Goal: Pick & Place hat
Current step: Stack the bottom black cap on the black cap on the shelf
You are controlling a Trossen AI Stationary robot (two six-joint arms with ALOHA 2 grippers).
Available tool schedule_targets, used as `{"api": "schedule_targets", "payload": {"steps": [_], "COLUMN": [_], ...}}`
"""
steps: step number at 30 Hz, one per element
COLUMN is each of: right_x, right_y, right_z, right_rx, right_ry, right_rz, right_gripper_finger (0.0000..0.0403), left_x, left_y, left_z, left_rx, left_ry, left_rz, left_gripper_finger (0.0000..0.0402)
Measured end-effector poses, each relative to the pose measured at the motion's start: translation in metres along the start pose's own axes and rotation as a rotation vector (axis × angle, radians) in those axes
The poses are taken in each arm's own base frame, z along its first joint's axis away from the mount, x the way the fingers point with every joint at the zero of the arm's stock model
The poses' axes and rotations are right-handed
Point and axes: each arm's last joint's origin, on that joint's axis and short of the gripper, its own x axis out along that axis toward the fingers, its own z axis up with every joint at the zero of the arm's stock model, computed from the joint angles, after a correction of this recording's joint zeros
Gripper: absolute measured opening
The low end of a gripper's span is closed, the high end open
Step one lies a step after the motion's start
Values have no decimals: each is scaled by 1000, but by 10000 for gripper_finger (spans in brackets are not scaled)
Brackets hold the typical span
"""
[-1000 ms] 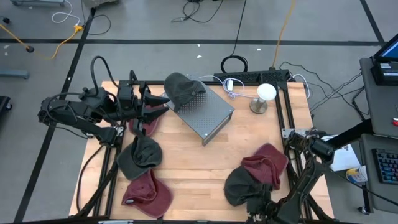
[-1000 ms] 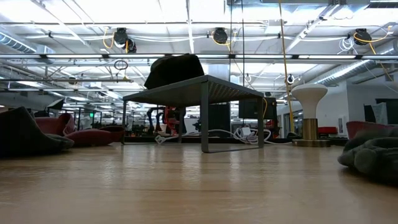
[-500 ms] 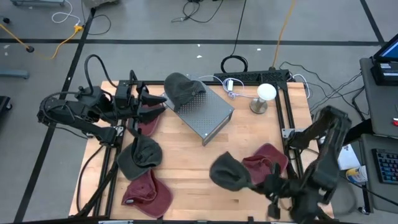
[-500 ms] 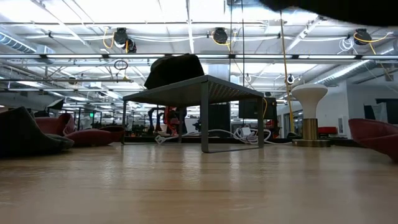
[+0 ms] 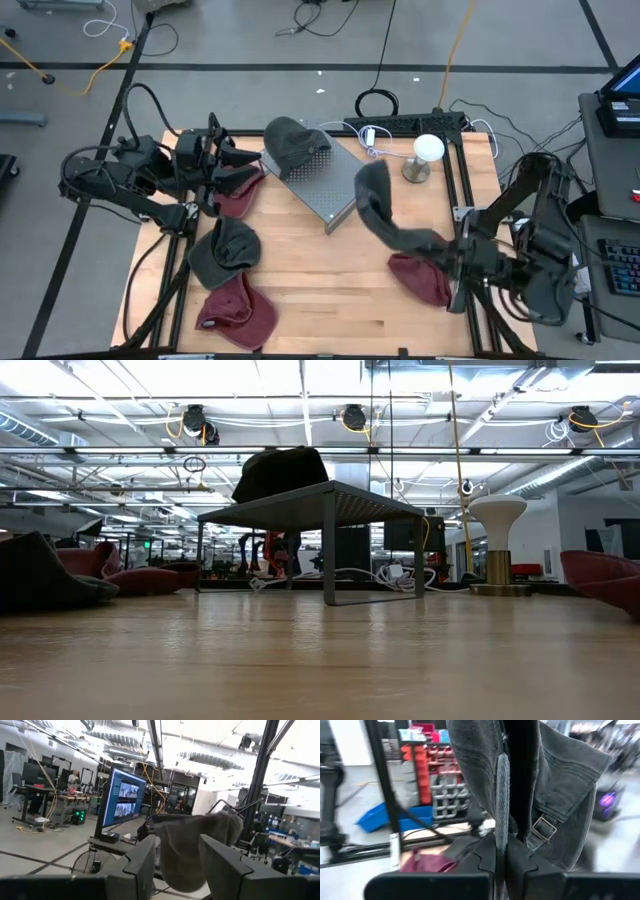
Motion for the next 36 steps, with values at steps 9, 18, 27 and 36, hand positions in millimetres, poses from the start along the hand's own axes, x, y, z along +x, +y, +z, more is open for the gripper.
{"api": "schedule_targets", "payload": {"steps": [9,18,27,36], "right_x": [23,63,88,96], "right_y": [-11,-35,-89,-127], "right_z": [3,-19,-40,-57], "right_rx": [-179,-374,-316,-295], "right_ry": [-13,3,-280,-557], "right_rz": [-131,-61,24,74], "right_gripper_finger": [5,5,5,5], "left_x": [0,-1,-1,0], "left_y": [-1,-4,-6,-1], "left_z": [2,2,1,2], "left_rx": [-3,59,109,131], "left_ry": [-22,-8,-5,-10], "left_rz": [-9,-120,-174,-146], "left_gripper_finger": [157,157,157,157]}}
